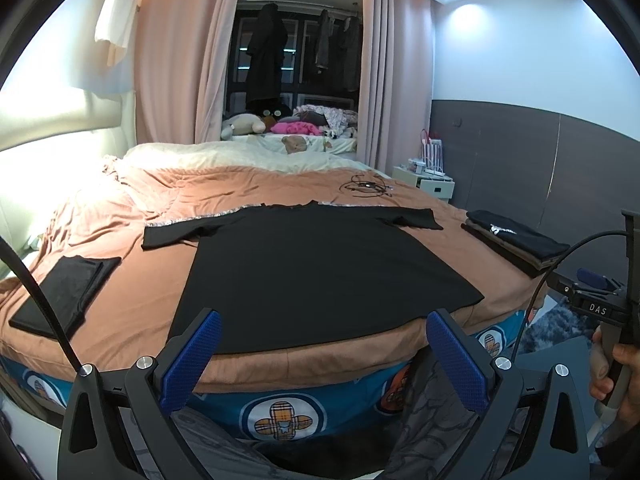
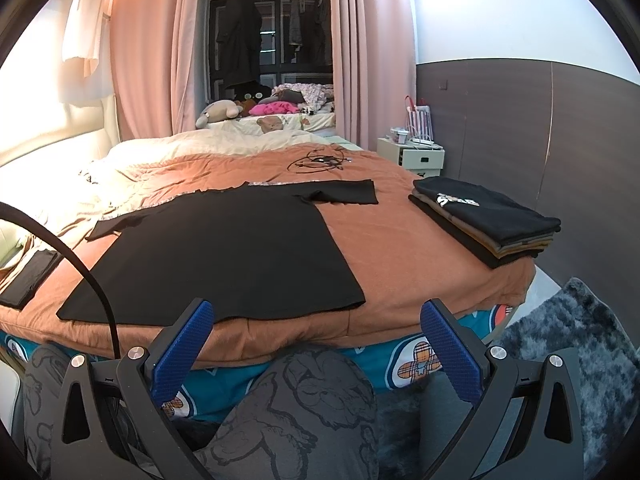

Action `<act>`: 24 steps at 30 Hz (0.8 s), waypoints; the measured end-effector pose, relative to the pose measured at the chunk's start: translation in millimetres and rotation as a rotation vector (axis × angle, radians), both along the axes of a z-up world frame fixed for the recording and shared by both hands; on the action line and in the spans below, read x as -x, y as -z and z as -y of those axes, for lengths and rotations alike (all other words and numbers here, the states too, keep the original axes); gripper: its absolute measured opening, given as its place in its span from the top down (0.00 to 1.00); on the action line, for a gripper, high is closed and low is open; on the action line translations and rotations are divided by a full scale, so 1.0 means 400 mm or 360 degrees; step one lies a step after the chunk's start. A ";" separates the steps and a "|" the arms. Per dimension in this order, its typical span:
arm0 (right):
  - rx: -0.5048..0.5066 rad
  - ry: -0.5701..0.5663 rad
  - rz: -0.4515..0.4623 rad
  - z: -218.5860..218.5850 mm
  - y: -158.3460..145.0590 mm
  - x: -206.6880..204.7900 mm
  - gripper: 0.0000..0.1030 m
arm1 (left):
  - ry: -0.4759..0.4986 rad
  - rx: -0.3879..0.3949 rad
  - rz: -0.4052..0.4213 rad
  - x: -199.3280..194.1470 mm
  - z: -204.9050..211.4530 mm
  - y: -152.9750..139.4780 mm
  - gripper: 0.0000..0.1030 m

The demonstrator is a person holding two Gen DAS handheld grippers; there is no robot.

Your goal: Fold small clothes

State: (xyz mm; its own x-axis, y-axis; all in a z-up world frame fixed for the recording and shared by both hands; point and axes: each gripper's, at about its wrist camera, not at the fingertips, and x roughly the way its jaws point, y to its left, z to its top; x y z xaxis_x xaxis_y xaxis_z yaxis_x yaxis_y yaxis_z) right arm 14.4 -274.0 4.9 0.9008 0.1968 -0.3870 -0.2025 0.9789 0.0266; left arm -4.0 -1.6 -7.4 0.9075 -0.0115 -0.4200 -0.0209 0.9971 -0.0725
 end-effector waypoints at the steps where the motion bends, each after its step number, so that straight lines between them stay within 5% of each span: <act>1: -0.0001 -0.0001 0.0001 0.001 0.000 0.000 0.00 | -0.0002 0.0000 -0.0002 0.000 0.000 0.000 0.00; 24: -0.0008 -0.0003 0.0001 -0.007 0.002 0.002 0.00 | -0.0022 0.0011 -0.0009 0.012 -0.008 -0.006 0.00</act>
